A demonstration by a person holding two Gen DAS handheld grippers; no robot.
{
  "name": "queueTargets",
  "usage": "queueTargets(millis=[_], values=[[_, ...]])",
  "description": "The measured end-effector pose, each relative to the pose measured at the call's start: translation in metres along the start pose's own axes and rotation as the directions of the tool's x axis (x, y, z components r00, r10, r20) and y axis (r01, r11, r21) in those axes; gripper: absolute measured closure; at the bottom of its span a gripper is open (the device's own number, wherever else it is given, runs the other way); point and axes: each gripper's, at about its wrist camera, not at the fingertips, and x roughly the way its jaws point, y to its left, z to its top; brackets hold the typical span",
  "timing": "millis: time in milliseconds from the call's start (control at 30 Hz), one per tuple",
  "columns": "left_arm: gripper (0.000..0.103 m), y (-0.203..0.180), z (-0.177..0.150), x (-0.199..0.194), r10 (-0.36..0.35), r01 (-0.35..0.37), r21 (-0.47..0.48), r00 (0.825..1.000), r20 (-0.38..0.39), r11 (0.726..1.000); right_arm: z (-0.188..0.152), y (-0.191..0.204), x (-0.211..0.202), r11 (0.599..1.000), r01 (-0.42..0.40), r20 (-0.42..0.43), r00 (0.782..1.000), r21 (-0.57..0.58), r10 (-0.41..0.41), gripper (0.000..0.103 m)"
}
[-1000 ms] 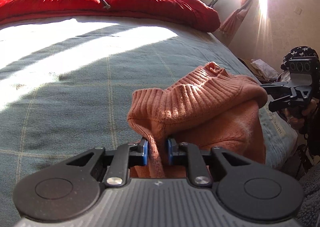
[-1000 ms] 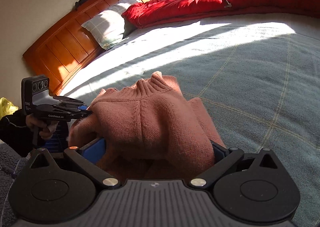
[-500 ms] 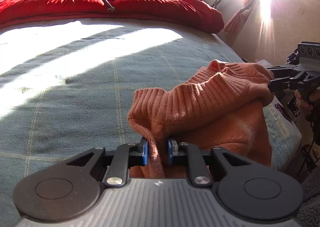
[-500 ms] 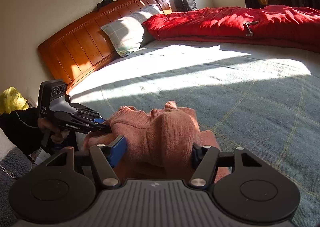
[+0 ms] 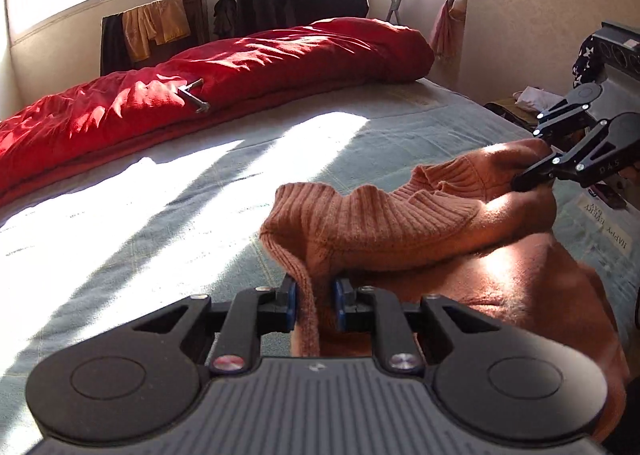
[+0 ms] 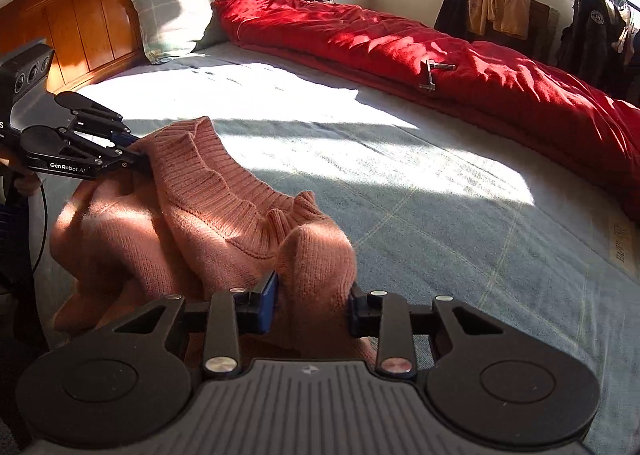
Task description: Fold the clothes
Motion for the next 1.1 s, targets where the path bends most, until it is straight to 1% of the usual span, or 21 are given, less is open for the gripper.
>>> queueTargets(millis=[100, 200, 300, 367, 400, 433, 467, 500, 567, 667, 733, 800, 867, 967, 1000, 1033, 1100], values=[[0.087, 0.004, 0.018, 0.011, 0.019, -0.020, 0.061, 1.000, 0.011, 0.998, 0.008, -0.005, 0.012, 0.998, 0.062, -0.026, 0.998, -0.002, -0.062, 0.066], [0.087, 0.007, 0.035, 0.028, 0.038, -0.039, 0.089, 0.999, 0.018, 0.995, 0.019, -0.012, 0.021, 0.992, 0.129, -0.035, 0.991, -0.006, -0.129, 0.067], [0.087, 0.010, 0.051, 0.046, 0.056, -0.059, 0.117, 0.998, 0.025, 0.991, 0.030, -0.021, 0.031, 0.979, 0.203, -0.043, 0.978, -0.009, -0.203, 0.069], [0.087, 0.011, 0.061, 0.058, 0.082, -0.085, 0.141, 0.996, 0.026, 0.986, 0.037, -0.028, 0.037, 0.969, 0.247, -0.049, 0.968, -0.010, -0.247, 0.072], [0.087, 0.011, 0.065, 0.064, 0.102, -0.105, 0.155, 0.994, 0.028, 0.982, 0.040, -0.032, 0.041, 0.963, 0.269, -0.054, 0.962, -0.012, -0.269, 0.075], [0.087, 0.010, 0.070, 0.070, 0.126, -0.130, 0.171, 0.992, 0.031, 0.977, 0.043, -0.036, 0.044, 0.955, 0.295, -0.061, 0.953, -0.013, -0.296, 0.085], [0.087, 0.011, 0.076, 0.076, 0.148, -0.152, 0.184, 0.988, 0.034, 0.971, 0.046, -0.041, 0.047, 0.947, 0.322, -0.068, 0.944, -0.015, -0.322, 0.097], [0.087, 0.012, 0.082, 0.081, 0.163, -0.167, 0.187, 0.986, 0.034, 0.968, 0.048, -0.046, 0.050, 0.942, 0.336, -0.074, 0.939, -0.010, -0.335, 0.097], [0.087, 0.013, 0.093, 0.091, 0.179, -0.182, 0.185, 0.983, 0.035, 0.966, 0.052, -0.057, 0.054, 0.945, 0.327, -0.082, 0.943, 0.025, -0.324, 0.097], [0.087, 0.010, 0.103, 0.106, 0.214, -0.218, 0.213, 0.976, 0.042, 0.952, 0.053, -0.068, 0.059, 0.944, 0.325, -0.084, 0.944, 0.059, -0.320, 0.097], [0.085, 0.010, 0.104, 0.120, 0.225, -0.223, 0.196, 0.974, 0.011, 0.955, 0.051, -0.073, 0.067, 0.935, 0.349, -0.085, 0.936, 0.068, -0.343, 0.097], [0.078, 0.012, 0.103, 0.137, 0.236, -0.227, 0.166, 0.971, -0.034, 0.960, 0.049, -0.080, 0.076, 0.924, 0.375, -0.089, 0.925, 0.079, -0.368, 0.097], [0.076, 0.012, 0.094, 0.152, 0.251, -0.236, 0.158, 0.965, -0.079, 0.959, 0.046, -0.090, 0.091, 0.907, 0.409, -0.108, 0.911, 0.102, -0.399, 0.097], [0.076, 0.011, 0.078, 0.169, 0.272, -0.248, 0.167, 0.953, -0.137, 0.954, 0.034, -0.101, 0.115, 0.900, 0.410, -0.147, 0.909, 0.149, -0.390, 0.096], [0.076, 0.011, 0.072, 0.170, 0.265, -0.240, 0.163, 0.952, -0.152, 0.957, 0.029, -0.103, 0.121, 0.897, 0.410, -0.164, 0.908, 0.162, -0.385, 0.096], [0.076, 0.011, 0.067, 0.168, 0.250, -0.225, 0.156, 0.955, -0.162, 0.962, 0.023, -0.104, 0.126, 0.894, 0.412, -0.177, 0.907, 0.176, -0.383, 0.092], [0.074, 0.013, 0.057, 0.157, 0.221, -0.201, 0.132, 0.961, -0.168, 0.971, 0.013, -0.105, 0.126, 0.891, 0.404, -0.177, 0.911, 0.208, -0.372, 0.091]])
